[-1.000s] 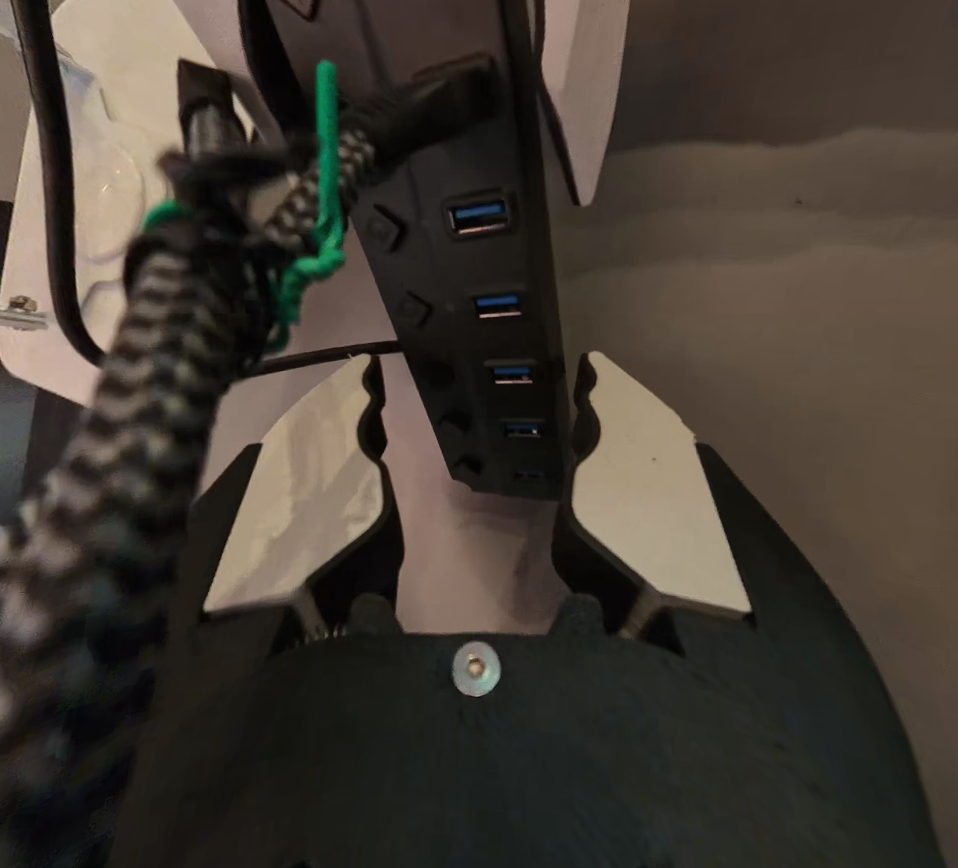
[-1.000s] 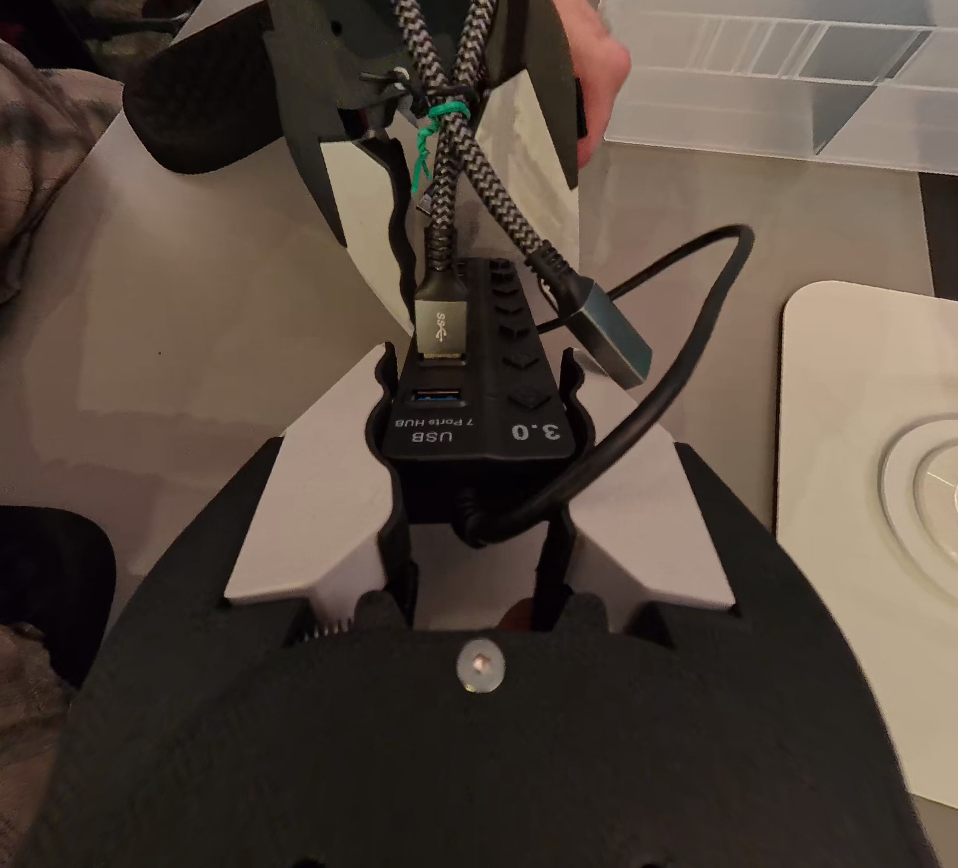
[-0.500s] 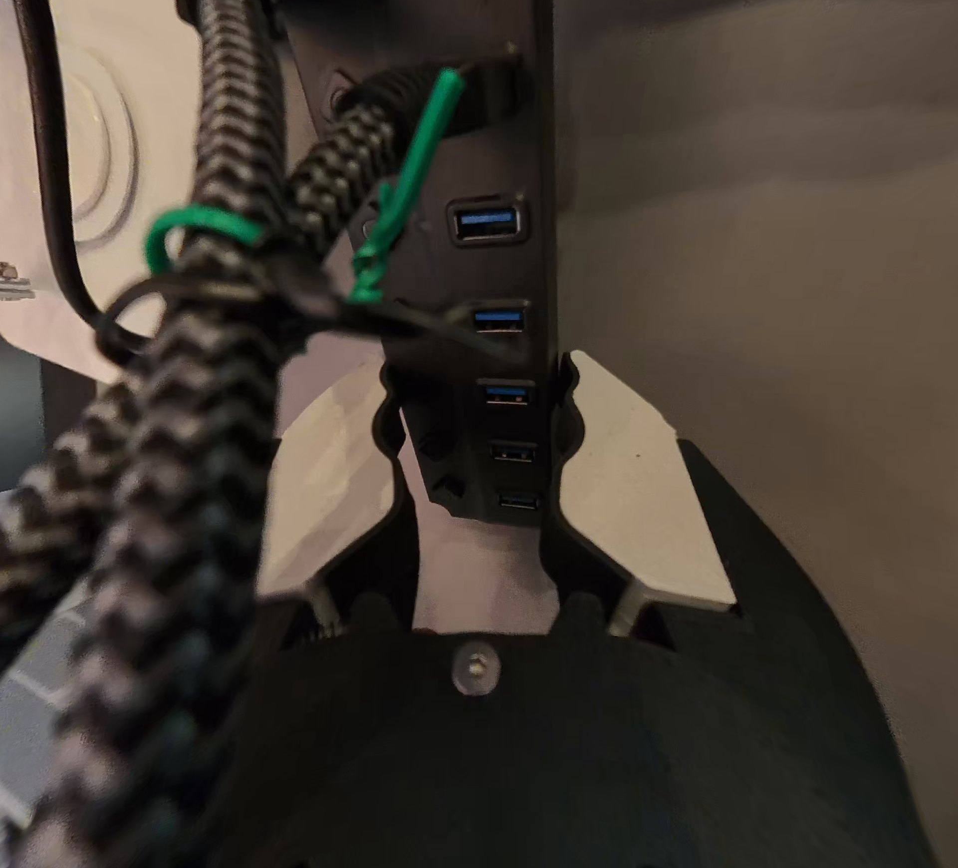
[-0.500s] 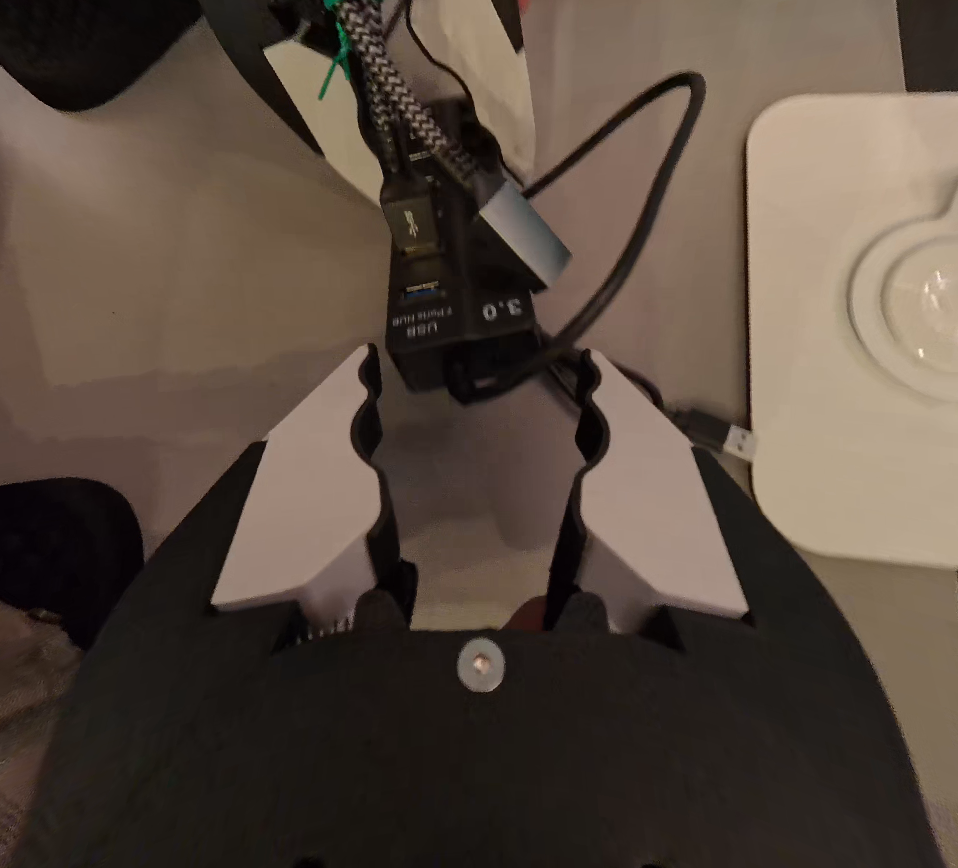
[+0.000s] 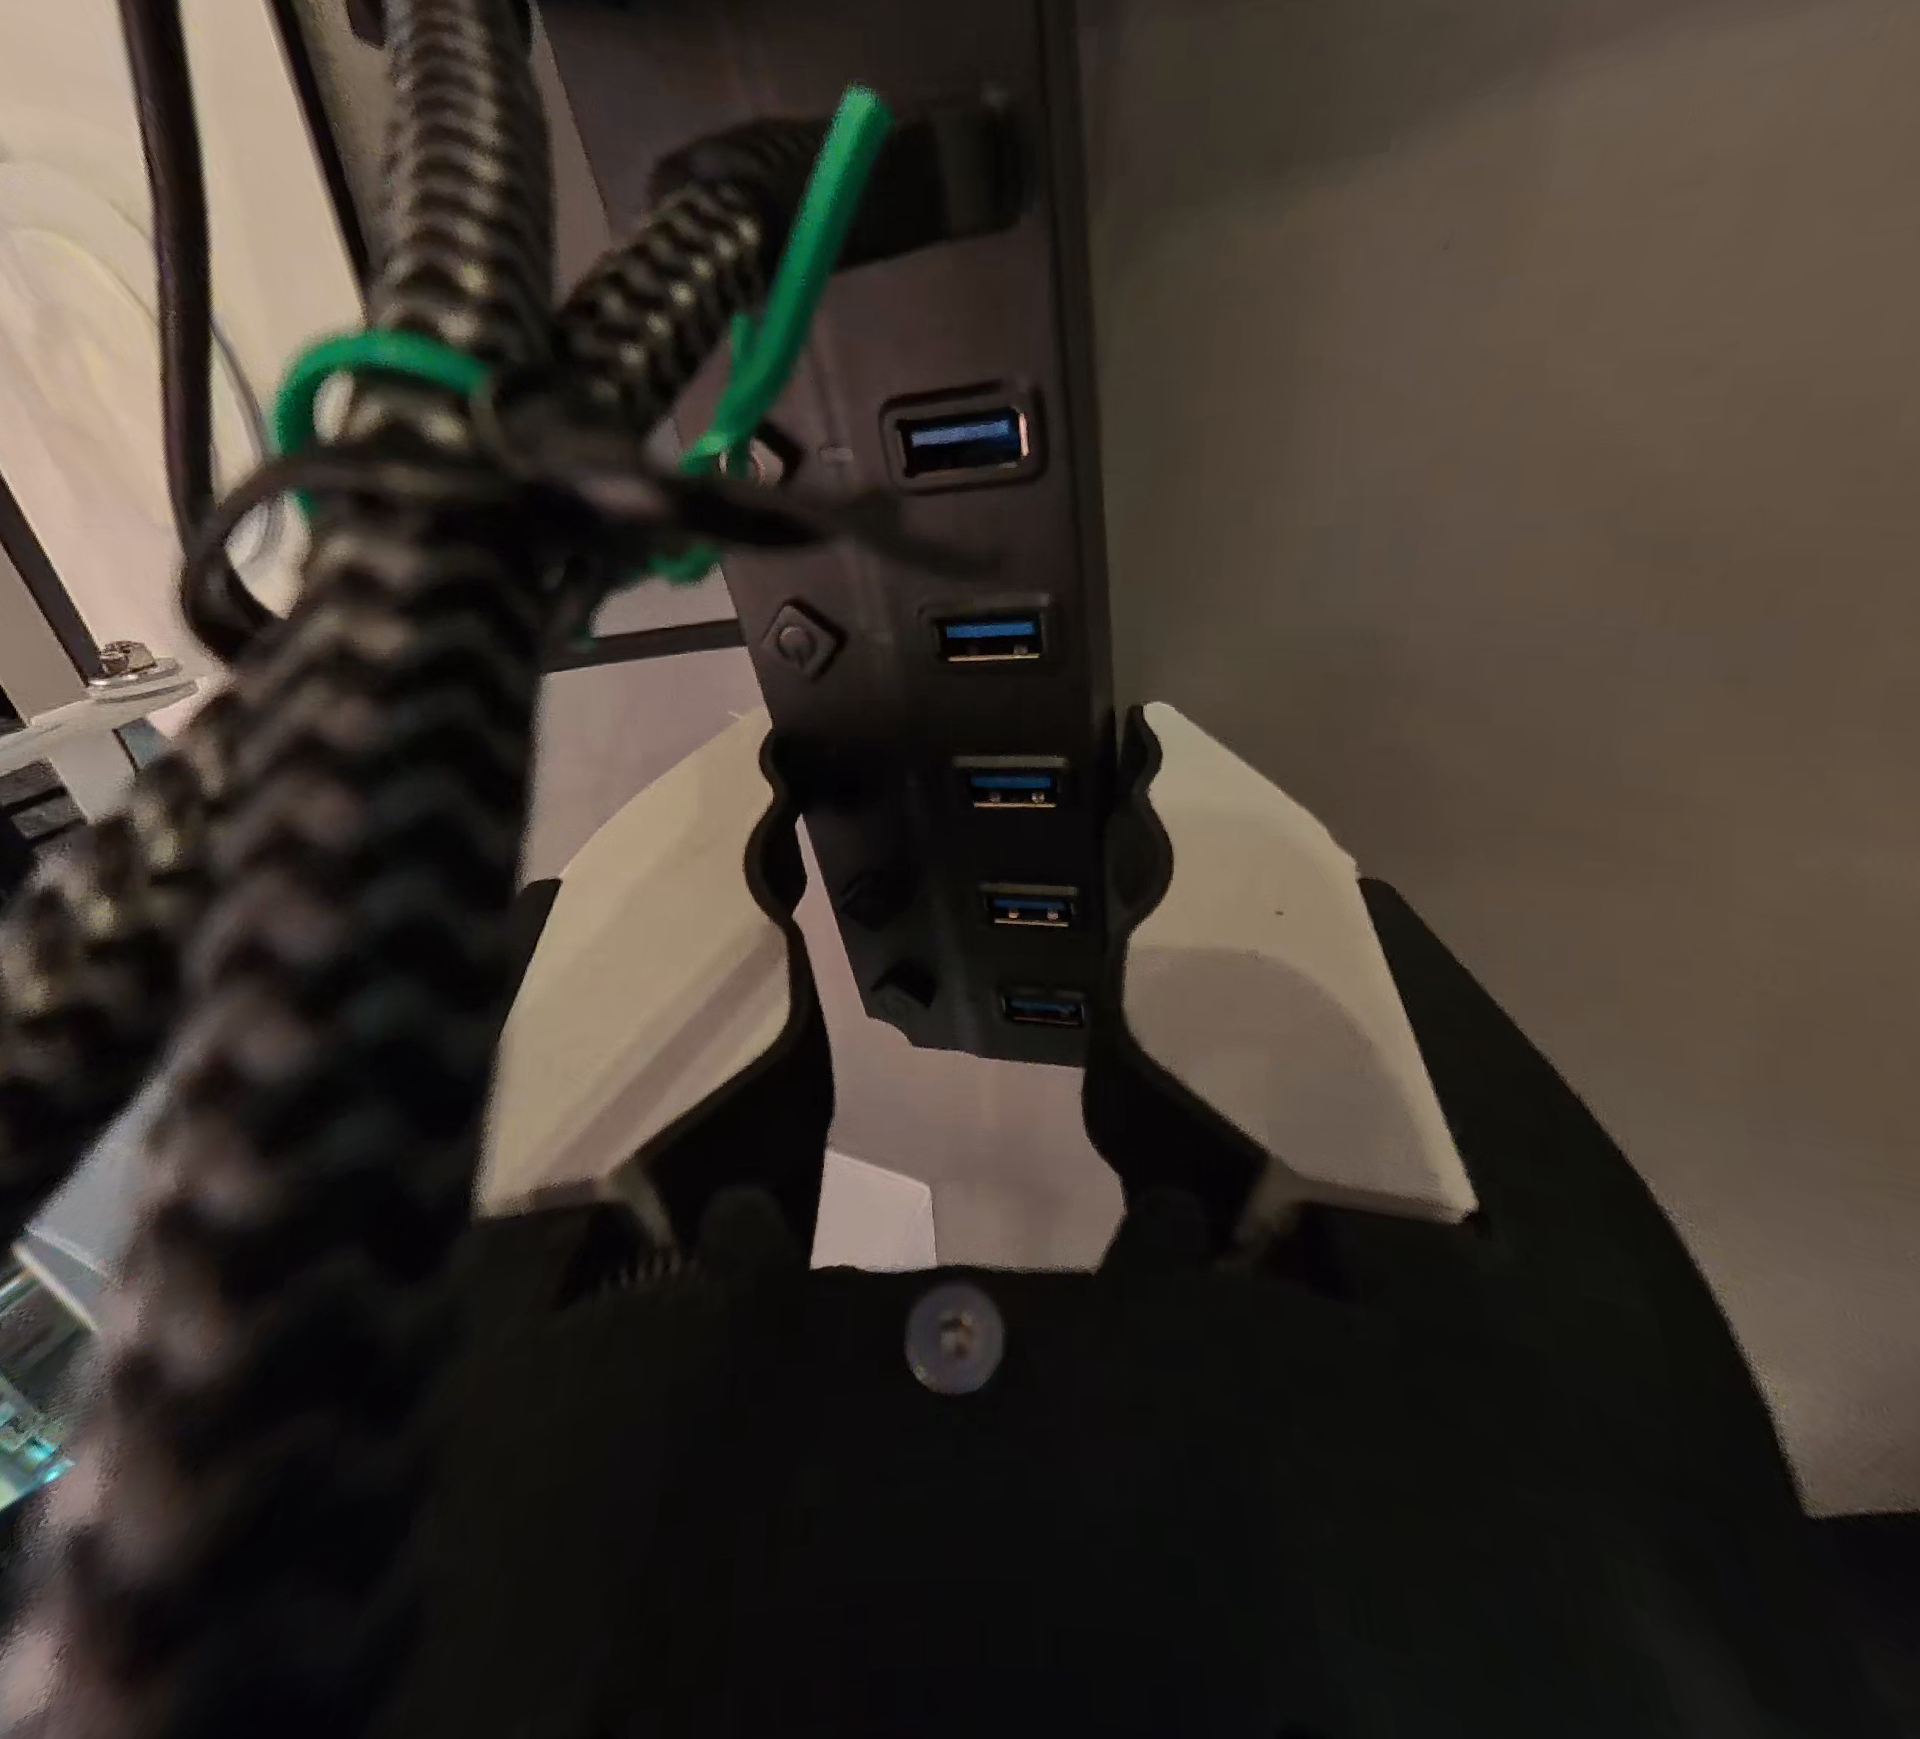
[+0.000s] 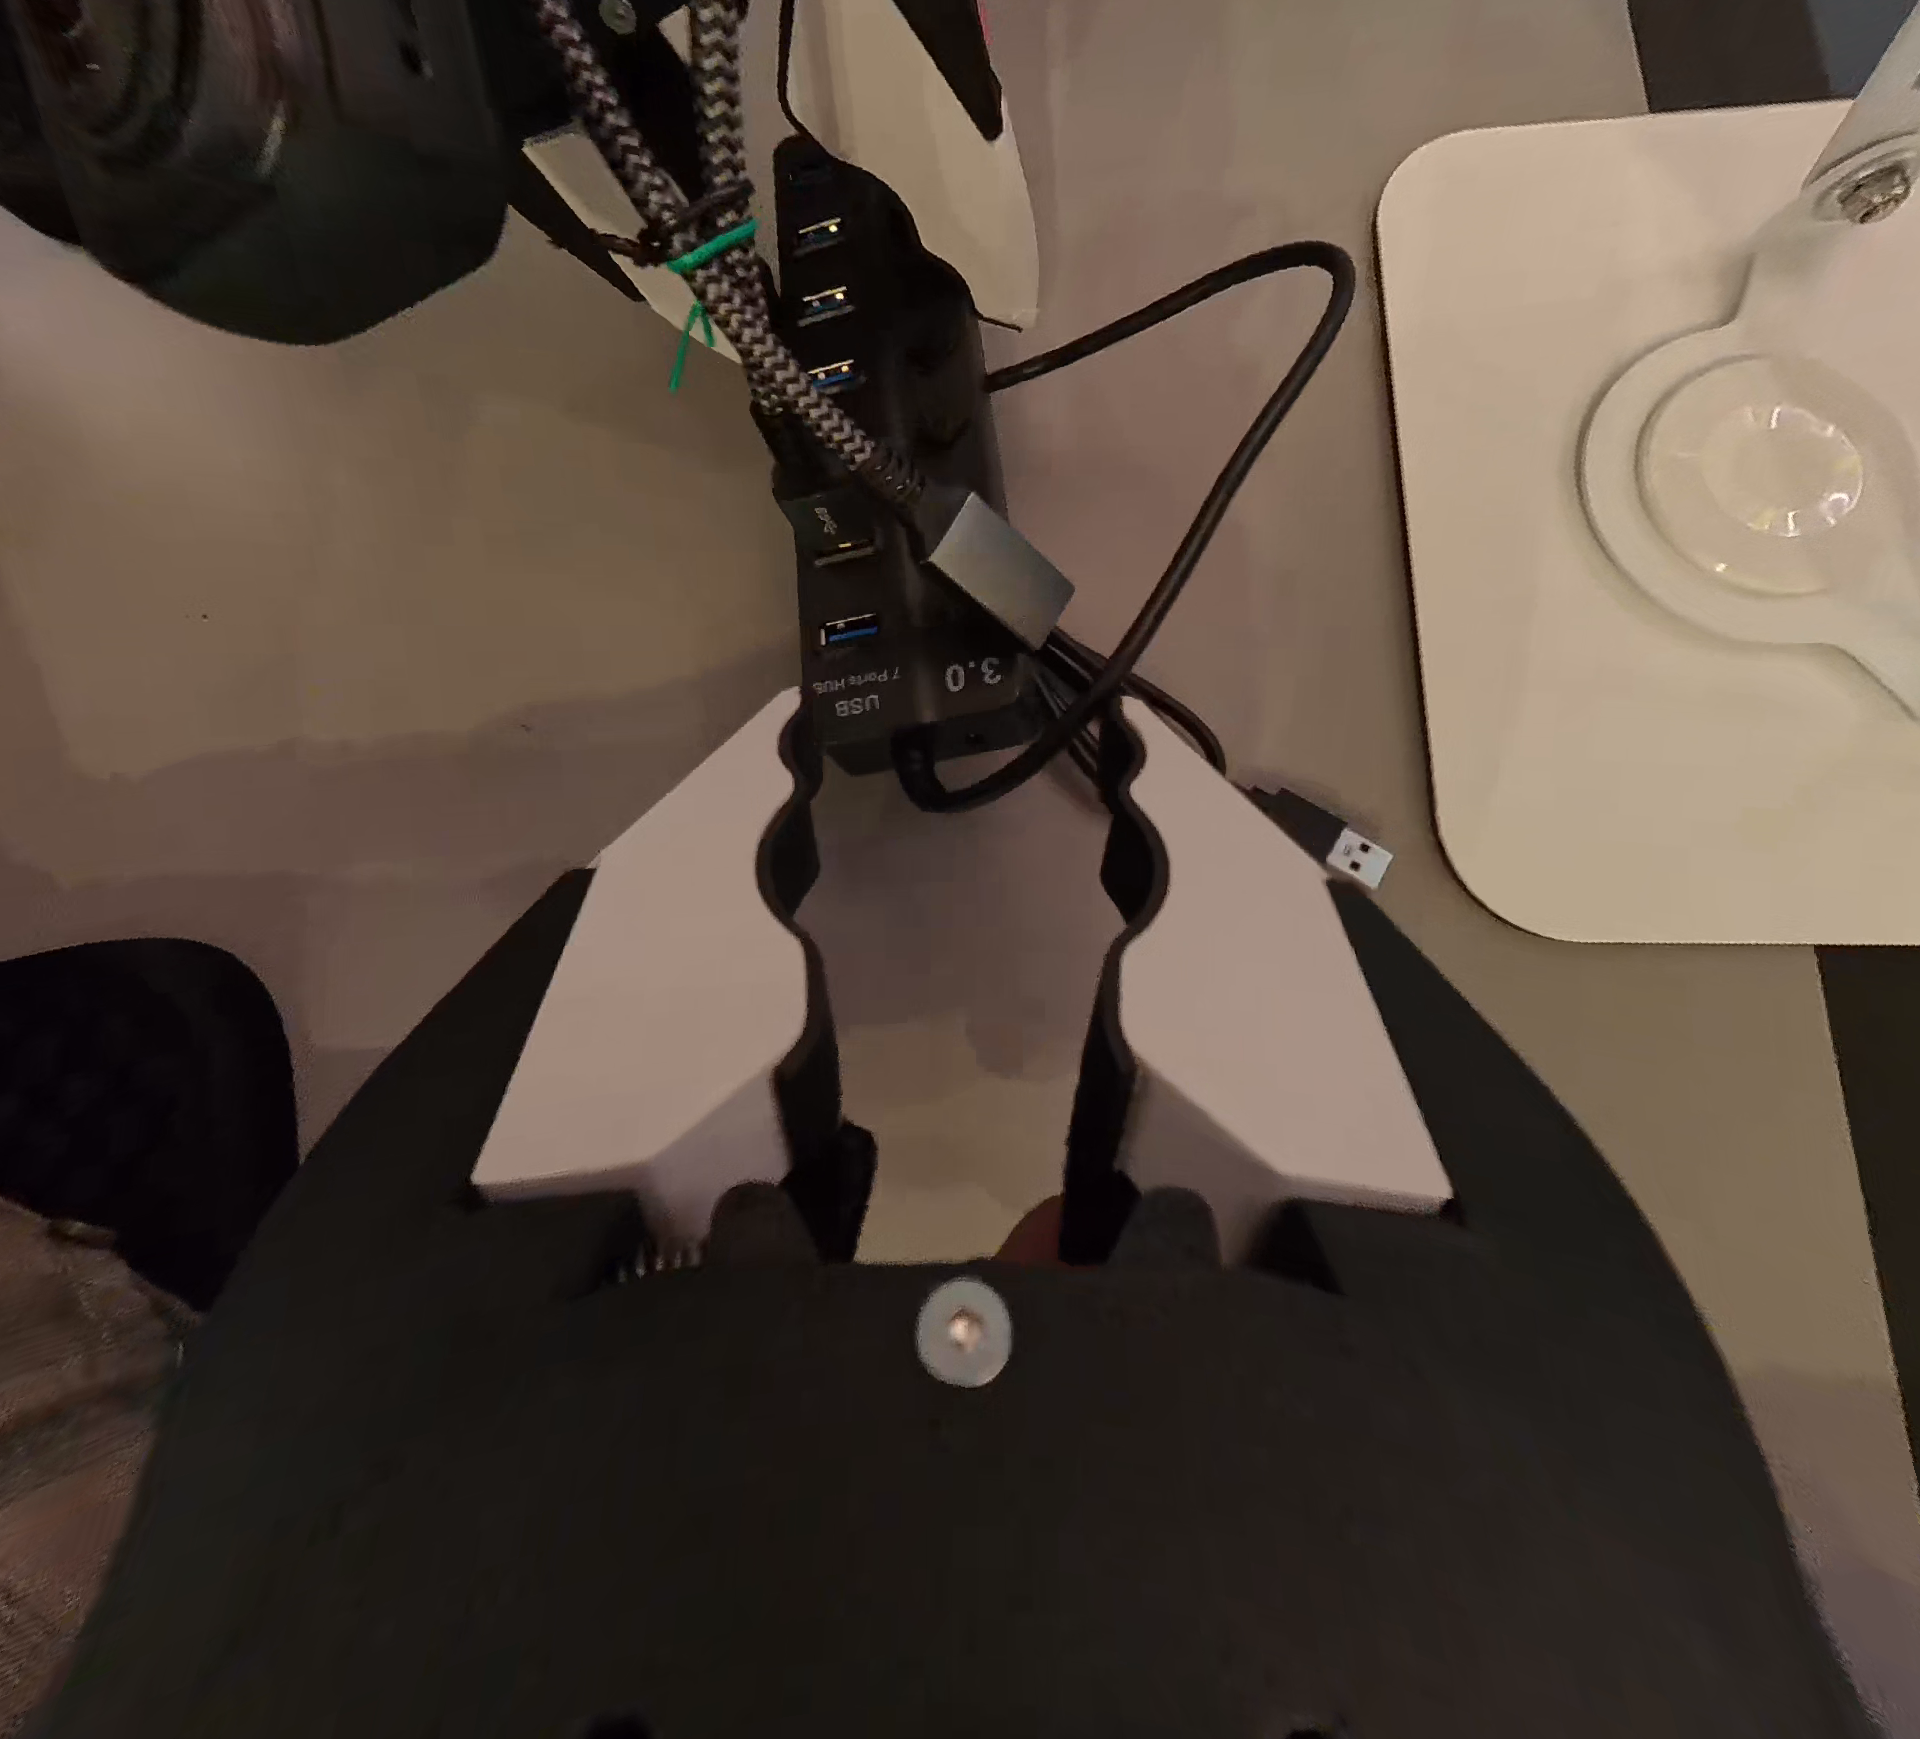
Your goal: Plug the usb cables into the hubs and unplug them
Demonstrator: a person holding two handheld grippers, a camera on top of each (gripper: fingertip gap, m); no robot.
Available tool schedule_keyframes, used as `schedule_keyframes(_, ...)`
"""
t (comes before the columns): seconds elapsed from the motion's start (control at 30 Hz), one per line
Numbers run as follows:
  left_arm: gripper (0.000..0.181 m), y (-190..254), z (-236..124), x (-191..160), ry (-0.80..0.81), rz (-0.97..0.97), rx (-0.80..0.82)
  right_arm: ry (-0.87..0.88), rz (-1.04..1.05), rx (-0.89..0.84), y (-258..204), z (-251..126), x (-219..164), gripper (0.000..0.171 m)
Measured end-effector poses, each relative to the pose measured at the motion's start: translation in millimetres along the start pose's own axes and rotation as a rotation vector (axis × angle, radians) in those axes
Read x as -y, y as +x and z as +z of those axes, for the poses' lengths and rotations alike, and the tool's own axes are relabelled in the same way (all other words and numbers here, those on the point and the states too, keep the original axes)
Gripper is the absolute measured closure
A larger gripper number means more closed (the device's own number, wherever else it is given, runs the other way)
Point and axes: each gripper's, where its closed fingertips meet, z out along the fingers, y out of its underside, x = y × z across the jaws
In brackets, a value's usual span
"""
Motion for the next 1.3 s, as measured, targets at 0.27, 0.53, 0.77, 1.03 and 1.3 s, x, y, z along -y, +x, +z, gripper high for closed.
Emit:
schedule_keyframes(0.27, 0.128, -2.4, 1.0, -0.5, -0.069, 0.078, 0.012, -0.030, 0.049, 0.065, 3.4, 21.9, -14.6, 0.155)
schedule_keyframes(0.53, 0.122, -5.8, -14.4, -7.3, -0.046, 0.085, 0.012, -0.072, 0.046, 0.072, 2.1, 27.6, -15.9, 0.159)
schedule_keyframes(0.77, 0.129, 4.9, -71.1, -49.3, 0.022, 0.021, 0.080, -0.088, 0.051, -0.001, 7.2, 9.9, -16.5, 0.144)
schedule_keyframes(1.03, 0.140, 69.2, -54.6, -75.7, 0.088, 0.027, 0.124, -0.016, -0.012, -0.114, 6.7, -25.0, 4.2, 0.145)
schedule_keyframes(1.3, 0.161, 70.5, -27.3, -78.0, 0.148, -0.036, 0.182, 0.125, -0.113, -0.185, -1.1, -55.2, 34.2, 0.149)
